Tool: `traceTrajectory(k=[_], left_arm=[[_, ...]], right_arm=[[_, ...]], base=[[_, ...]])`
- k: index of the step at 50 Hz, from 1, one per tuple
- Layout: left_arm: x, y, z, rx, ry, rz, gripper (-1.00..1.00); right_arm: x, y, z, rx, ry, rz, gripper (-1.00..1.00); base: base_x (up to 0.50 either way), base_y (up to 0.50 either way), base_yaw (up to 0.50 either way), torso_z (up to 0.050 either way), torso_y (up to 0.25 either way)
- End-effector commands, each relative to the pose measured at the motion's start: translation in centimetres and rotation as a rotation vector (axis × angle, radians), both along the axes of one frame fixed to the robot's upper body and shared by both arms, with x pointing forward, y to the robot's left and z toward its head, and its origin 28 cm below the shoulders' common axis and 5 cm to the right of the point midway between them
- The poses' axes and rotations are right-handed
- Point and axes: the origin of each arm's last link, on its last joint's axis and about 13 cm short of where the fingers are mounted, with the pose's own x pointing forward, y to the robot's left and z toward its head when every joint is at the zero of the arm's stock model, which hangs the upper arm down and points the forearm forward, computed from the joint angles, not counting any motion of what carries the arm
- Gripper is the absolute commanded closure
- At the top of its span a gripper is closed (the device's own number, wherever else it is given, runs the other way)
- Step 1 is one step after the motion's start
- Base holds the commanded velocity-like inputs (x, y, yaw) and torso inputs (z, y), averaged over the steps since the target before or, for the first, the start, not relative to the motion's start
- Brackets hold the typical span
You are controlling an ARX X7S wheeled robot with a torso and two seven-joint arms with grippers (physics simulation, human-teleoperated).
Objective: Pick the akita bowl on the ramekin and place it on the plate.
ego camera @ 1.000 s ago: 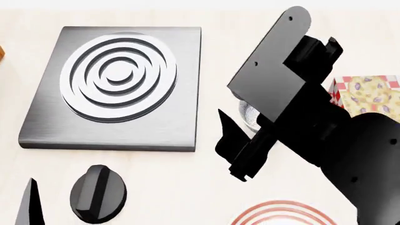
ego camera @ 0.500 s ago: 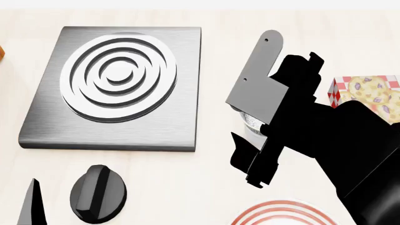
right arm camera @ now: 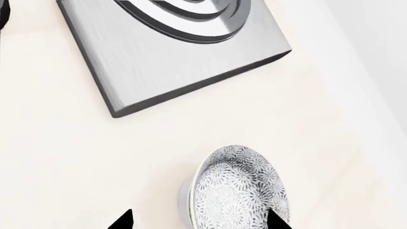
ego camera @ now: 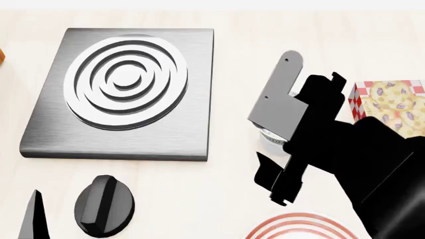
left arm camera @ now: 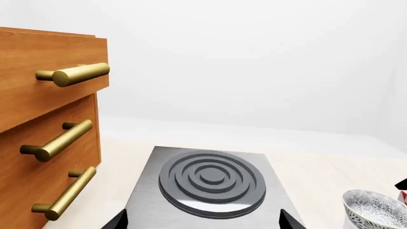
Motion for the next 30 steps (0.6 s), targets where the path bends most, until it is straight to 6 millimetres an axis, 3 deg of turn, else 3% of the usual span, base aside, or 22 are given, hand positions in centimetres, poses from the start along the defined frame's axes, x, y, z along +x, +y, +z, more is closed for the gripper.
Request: traceTrajectory(k=[1, 30], left_arm=[[0.1, 0.0, 0.0, 0.002, 0.0, 0.001, -1.0], [0.1, 0.0, -0.1, -0.001, 0.003, -0.001, -1.0]], right_arm=[[0.7, -0.5, -1.1, -0.006, 0.01, -0.03, -1.0], [1.8, -0.3, -3.0, 0.016, -0.003, -0.038, -1.0]], base=[[0.0, 0.0, 0.0, 0.0, 0.0], [0.0, 0.0, 0.0, 0.0, 0.0]])
